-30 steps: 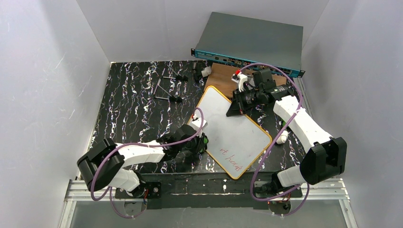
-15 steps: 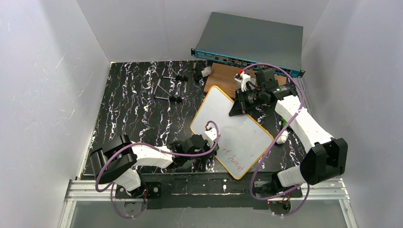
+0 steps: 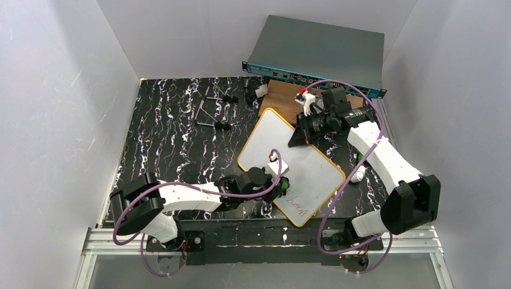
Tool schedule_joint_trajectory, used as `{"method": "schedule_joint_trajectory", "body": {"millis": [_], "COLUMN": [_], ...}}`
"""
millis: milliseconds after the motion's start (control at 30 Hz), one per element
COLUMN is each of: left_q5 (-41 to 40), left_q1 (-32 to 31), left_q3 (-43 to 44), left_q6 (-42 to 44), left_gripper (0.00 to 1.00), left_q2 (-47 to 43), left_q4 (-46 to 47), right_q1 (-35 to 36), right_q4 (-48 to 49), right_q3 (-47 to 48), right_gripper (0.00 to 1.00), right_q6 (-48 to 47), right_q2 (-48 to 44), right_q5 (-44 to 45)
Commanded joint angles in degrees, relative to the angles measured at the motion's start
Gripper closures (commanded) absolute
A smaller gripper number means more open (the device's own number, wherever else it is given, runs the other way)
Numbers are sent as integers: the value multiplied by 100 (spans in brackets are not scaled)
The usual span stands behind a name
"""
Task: Erase the whiteboard
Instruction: Erase the whiteboard at the center of the board.
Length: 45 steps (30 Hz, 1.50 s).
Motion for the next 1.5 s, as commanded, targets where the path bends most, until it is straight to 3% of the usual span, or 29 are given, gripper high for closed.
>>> {"method": "schedule_joint_trajectory", "body": {"millis": [0, 133, 233, 667, 1167, 1333, 1467], "left_q5": [-1178, -1164, -681, -327, 241, 269, -421], "left_q1": [503, 644, 629, -704, -1039, -1047, -865], "left_q3": [497, 389, 368, 624, 843, 809, 502], "left_q6": [-424, -520, -425, 362, 716, 684, 619], "left_gripper": [100, 100, 100, 100, 100, 100, 100], "left_q2": [-220, -347, -254, 839, 1022, 1029, 733], "left_q4": [-1377, -1458, -1262, 416, 754, 789, 837], "right_q1": [86, 85, 84, 86, 68, 41, 52], "right_q4": [574, 582, 579, 582, 560, 156, -385], "right_q3": [38, 28, 37, 37, 87, 793, 1585], "right_gripper": [99, 99, 99, 99, 99, 99, 99], "right_q6": [-194, -194, -194, -194, -196, -351, -744], "right_q2": [-70, -60, -49, -66, -33, 349, 983], "right_q5": [-361, -359, -365, -371, -378, -288, -269]}}
